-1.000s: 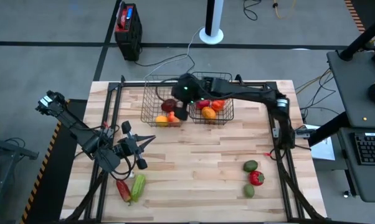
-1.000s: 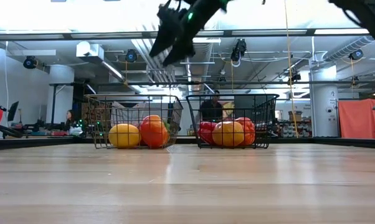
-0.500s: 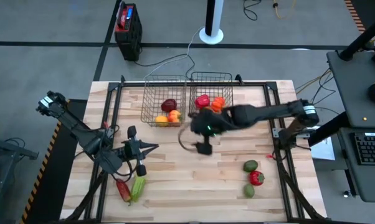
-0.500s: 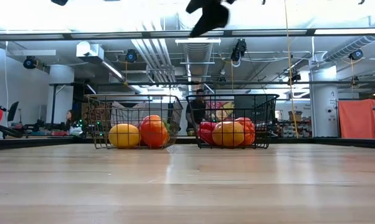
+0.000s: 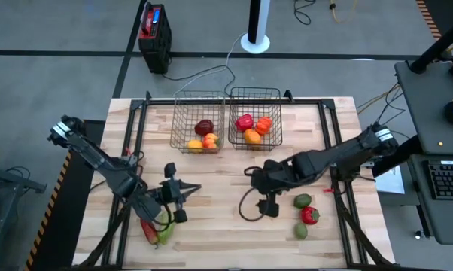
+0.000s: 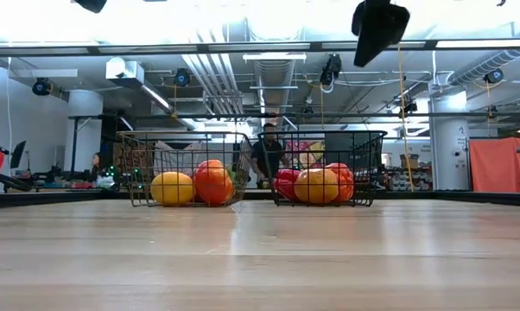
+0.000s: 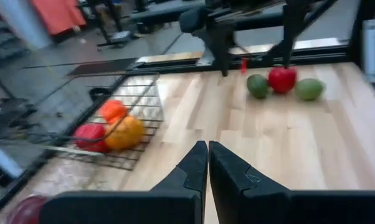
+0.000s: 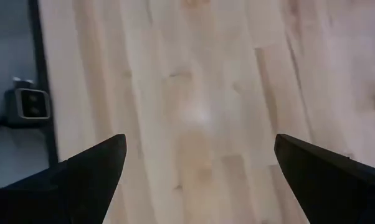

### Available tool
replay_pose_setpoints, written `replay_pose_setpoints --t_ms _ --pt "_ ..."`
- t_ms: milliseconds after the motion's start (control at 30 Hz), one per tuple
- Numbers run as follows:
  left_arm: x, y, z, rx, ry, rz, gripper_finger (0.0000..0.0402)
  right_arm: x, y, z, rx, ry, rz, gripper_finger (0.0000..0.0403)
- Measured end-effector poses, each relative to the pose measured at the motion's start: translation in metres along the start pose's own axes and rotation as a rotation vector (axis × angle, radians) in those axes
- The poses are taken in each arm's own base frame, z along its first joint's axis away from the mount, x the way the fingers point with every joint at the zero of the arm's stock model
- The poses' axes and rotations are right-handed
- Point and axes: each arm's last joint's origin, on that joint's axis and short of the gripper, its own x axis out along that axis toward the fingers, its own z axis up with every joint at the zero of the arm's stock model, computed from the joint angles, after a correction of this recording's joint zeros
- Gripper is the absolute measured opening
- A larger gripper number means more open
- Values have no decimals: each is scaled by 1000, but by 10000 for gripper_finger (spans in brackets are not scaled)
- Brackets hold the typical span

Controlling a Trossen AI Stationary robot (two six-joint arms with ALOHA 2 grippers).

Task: Sort produce into baskets
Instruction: Put the top green lime into the silver wire basket

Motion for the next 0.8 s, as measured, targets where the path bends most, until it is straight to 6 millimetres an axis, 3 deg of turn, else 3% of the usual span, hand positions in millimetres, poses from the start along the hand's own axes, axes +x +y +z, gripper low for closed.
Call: replay_pose_setpoints --t_ms 267,400,600,800 --pt "6 -25 14 21 118 -291 0 5 22 -14 -41 52 60 400" --pt "11 -35 18 41 161 -292 0 5 26 -19 26 71 57 400" --pt "20 -49 23 101 211 -268 0 6 13 -41 227 257 -113 400" --pt "26 -57 26 166 215 -218 0 8 -4 -69 187 465 -299 400"
